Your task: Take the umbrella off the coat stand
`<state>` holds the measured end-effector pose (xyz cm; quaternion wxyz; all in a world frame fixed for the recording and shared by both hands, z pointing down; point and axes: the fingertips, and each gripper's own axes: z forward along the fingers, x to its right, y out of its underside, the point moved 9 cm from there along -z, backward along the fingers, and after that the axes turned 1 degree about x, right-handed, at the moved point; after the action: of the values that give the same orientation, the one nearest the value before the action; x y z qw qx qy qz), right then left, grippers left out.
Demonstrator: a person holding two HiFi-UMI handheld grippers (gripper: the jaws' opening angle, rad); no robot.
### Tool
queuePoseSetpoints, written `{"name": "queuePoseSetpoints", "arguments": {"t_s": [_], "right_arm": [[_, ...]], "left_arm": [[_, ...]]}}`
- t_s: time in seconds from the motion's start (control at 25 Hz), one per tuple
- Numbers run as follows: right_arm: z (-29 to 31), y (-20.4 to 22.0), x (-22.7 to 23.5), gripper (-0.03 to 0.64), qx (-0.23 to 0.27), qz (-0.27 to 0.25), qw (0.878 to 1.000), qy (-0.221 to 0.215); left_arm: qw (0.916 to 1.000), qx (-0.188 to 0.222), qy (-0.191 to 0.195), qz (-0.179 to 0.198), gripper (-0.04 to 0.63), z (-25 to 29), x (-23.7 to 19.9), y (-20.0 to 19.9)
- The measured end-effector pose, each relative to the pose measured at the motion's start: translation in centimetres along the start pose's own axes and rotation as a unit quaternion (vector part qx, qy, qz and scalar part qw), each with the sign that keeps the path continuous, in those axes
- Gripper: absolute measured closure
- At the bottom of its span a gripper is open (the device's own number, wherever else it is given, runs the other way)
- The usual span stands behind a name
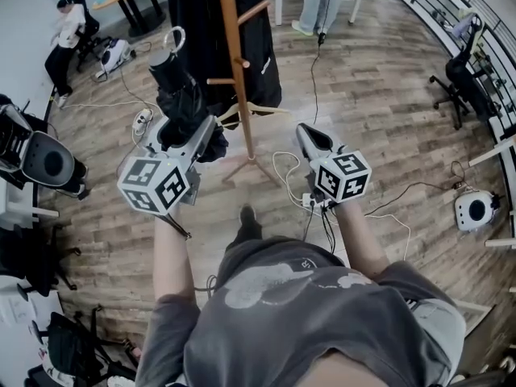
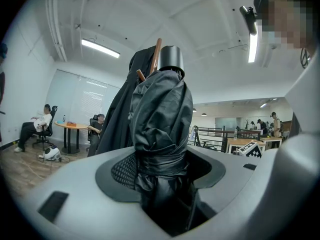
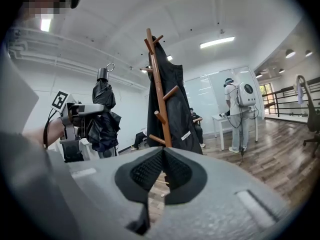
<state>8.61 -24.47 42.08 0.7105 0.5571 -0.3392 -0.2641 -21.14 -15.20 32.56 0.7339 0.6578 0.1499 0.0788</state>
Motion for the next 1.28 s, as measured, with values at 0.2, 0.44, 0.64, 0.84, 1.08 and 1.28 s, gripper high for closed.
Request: {"name": "queuePoseSetpoints", "arguments": {"t_s": [0.2,0.44,0.64,0.84,1.08,1.28], "right_arm": [[-3.2,0.7,-0.9,0.62,-0.005,0.002,1.0,-0.016],[-5.9,2.1,-1.6,0.62,-0.013,0.01,0.999,-0.032],[-7.8,3.3,-1.2,0.62,-0.017,0.026,0.999,-0.028],[-8.3,4.5,-1.4,0.62,-0.026,0.033,0.999,-0.023],[-8.4,5.3,-1.7,0.62,-0.031,0.041,0.999,-0.008],[-9.0,5.3,-5.2,0.62,-0.029,0.028,0.999,-0.003]], "left_arm": [[0.9999,-0.003,-0.011,-0.012,0.322,-3.0,3.6,1.3],[0.9994,-0.017,-0.016,-0.027,0.322,-5.5,7.3,3.2],[0.9989,-0.031,0.002,-0.035,0.322,-6.2,9.9,4.7],[0.998,-0.041,0.009,-0.047,0.322,-6.8,10.4,6.4],[0.9971,-0.033,0.016,-0.066,0.322,-7.8,10.2,8.0],[0.9965,-0.037,0.024,-0.071,0.322,-11.5,10.4,9.2]]}}
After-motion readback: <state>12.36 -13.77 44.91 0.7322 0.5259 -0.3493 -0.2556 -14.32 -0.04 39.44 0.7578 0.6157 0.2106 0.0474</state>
